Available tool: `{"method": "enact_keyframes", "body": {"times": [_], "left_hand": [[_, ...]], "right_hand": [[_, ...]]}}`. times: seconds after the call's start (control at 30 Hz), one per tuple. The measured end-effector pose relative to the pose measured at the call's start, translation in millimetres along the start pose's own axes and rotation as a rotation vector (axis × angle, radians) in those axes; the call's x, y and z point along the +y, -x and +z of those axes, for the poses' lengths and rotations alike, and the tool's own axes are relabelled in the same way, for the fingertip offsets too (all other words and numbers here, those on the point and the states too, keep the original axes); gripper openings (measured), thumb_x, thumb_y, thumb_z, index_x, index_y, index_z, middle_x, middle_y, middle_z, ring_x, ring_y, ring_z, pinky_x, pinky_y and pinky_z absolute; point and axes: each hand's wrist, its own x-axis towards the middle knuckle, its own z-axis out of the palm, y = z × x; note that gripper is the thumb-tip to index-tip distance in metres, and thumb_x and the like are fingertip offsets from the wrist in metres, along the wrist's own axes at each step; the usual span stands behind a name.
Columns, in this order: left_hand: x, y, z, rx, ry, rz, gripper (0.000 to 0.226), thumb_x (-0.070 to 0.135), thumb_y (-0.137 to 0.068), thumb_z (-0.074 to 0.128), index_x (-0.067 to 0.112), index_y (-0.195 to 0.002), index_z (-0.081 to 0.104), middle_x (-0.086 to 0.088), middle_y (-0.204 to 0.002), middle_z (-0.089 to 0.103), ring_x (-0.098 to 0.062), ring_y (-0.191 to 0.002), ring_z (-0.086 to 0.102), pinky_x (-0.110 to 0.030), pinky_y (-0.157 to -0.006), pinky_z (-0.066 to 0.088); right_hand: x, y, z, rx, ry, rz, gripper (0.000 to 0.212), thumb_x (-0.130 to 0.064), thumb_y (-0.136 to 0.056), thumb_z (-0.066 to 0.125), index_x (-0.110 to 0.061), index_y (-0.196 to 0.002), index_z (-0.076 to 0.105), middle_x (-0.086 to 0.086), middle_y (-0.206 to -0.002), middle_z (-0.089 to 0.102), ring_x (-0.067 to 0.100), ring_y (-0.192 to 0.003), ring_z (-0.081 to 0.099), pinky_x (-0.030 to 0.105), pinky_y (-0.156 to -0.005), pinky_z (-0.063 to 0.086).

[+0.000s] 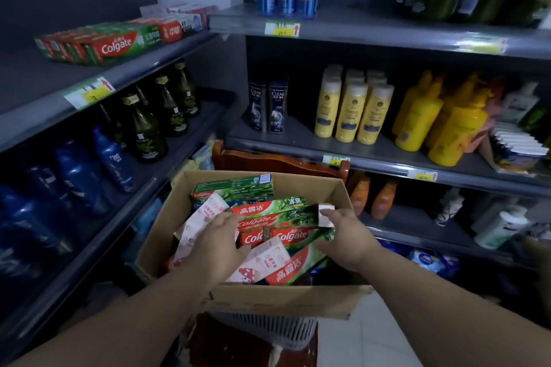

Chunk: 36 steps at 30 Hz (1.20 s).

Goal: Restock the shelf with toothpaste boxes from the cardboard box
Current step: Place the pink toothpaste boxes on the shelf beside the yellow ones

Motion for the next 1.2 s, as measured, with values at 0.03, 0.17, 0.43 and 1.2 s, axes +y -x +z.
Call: {"method": "enact_keyframes", "body": {"times": [0.03, 0.17, 0.43, 1.2], "left_hand": [[1.3, -5.7, 1.7, -0.015, 0.003, 0.018, 0.067, 0.039, -0.088, 0.064, 0.024, -0.146, 0.034, 0.005, -0.150, 0.031, -0.015, -0.133, 0.036, -0.031, -0.109, 0.035], [13.5, -21.2, 10.0, -0.100, -0.003, 0.105, 0.061, 0.053, -0.086, 0.061, 0.032, -0.140, 0.041, 0.011, -0.142, 0.041, -0.011, -0.124, 0.044, -0.029, -0.102, 0.038], [21.5, -43.5, 28.8, -0.311, -0.114, 0.193, 0.063, 0.053, -0.077, 0.070, 0.037, -0.134, 0.048, 0.006, -0.139, 0.045, -0.017, -0.125, 0.044, -0.030, -0.098, 0.040], [42.7, 16.1, -7.5, 0.071, 0.228, 0.031, 0.049, 0.030, -0.080, 0.076, 0.026, -0.123, 0.055, 0.006, -0.118, 0.057, -0.015, -0.102, 0.058, -0.036, -0.087, 0.054]], "right_hand": [[-0.5, -8.1, 2.2, 0.016, -0.007, 0.014, 0.075, -0.038, -0.088, 0.066, -0.027, -0.151, 0.026, 0.002, -0.155, 0.022, 0.024, -0.130, 0.045, 0.034, -0.103, 0.044], [0.9, -36.2, 10.6, 0.050, 0.005, 0.087, 0.075, -0.038, -0.088, 0.066, -0.028, -0.150, 0.026, 0.002, -0.156, 0.020, 0.026, -0.129, 0.045, 0.039, -0.102, 0.046], [3.0, -65.4, 17.2, 0.154, -0.068, 0.218, 0.046, -0.039, -0.089, 0.060, -0.028, -0.133, 0.053, 0.006, -0.113, 0.066, 0.027, -0.102, 0.063, 0.038, -0.083, 0.055], [-2.8, 26.1, -16.8, 0.415, -0.980, 0.372, 0.018, -0.016, -0.088, 0.060, -0.019, -0.105, 0.068, 0.000, -0.093, 0.068, 0.019, -0.087, 0.066, 0.039, -0.081, 0.059]]}}
